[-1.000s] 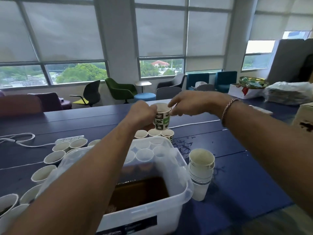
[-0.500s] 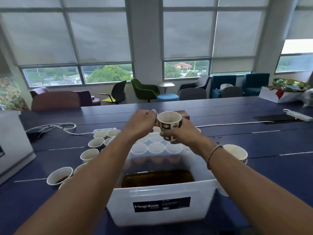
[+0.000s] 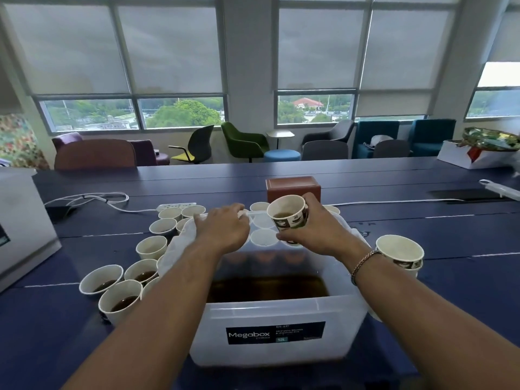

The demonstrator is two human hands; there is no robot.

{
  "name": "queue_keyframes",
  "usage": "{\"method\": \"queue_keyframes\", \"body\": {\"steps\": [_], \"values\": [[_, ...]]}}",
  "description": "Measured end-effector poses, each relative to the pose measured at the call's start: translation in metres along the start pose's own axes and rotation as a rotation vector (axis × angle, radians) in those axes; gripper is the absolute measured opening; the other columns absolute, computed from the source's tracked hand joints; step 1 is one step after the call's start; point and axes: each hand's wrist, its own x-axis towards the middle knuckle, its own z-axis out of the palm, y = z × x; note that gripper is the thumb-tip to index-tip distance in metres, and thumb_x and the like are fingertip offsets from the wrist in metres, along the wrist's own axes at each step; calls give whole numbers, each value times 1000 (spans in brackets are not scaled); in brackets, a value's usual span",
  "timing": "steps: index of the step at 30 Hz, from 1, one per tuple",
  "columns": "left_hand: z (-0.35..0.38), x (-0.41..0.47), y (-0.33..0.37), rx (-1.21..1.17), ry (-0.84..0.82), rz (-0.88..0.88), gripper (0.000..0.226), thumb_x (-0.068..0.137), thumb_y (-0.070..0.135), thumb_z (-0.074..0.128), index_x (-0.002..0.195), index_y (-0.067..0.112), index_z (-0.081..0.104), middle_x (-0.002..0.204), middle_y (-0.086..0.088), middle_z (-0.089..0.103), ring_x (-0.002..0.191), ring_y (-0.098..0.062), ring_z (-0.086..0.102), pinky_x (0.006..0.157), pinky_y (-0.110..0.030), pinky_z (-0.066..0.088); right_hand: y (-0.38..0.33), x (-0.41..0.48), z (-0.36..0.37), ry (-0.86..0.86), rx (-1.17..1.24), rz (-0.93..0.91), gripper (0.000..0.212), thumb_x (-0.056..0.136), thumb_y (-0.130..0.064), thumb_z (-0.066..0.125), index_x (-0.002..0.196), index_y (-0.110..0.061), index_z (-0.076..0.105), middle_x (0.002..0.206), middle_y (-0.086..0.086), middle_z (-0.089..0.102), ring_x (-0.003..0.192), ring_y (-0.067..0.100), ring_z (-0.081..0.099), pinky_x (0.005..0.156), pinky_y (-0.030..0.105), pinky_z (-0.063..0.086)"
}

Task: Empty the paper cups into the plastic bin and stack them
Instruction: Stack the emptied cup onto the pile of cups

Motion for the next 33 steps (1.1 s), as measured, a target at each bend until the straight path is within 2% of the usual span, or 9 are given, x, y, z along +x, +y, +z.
{"method": "queue_keyframes", "body": {"steps": [2,5,9,16,21,25,33], "values": [[-1,-1,1,117,-3,3,44,104,39,27,145,32,41,154,2,40,143,-26,31,117,-60,6,3,0,0,0,-51,-17,66,69,-26,86,117,-25,39,109,-7,56,101,14,56,74,20,45],[0,-1,-6,103,-45,15,45,104,40,28,149,35,35,159,4,30,147,-24,22,118,-61,6,4,-2,0,-21,-127,-40,66,71,-26,85,119,-24,39,110,-6,57,102,15,55,83,27,45],[2,0,-9,80,-80,22,48,105,46,22,152,36,29,163,7,22,150,-22,14,116,-63,0,4,-5,-1,-42,-186,-62,66,72,-23,83,121,-27,38,109,-9,54,102,13,55,81,26,44],[4,-1,-11,82,-79,21,50,105,48,18,152,36,28,163,8,20,151,-21,12,116,-63,-4,4,-7,-1,-78,-264,-59,67,72,-22,82,121,-30,37,108,-8,55,99,15,55,80,26,44],[4,-1,-10,91,-83,21,50,105,49,19,153,36,27,163,7,19,151,-21,11,116,-63,-4,2,-12,-3,-77,-360,-74,62,74,-21,79,121,-29,40,95,-12,53,84,9,53,60,12,31],[4,-1,-10,87,-81,22,50,105,49,19,153,35,27,163,7,20,151,-21,11,116,-63,-4,6,-10,0,-71,-379,-75,64,71,-20,80,120,-30,40,100,-9,58,91,13,57,75,22,41],[5,-2,-11,90,-76,30,51,105,49,19,153,35,26,163,7,19,151,-21,12,116,-63,-4,8,-6,1,22,-422,-101,67,70,-18,80,121,-31,38,107,-5,59,96,16,59,85,34,53]]}}
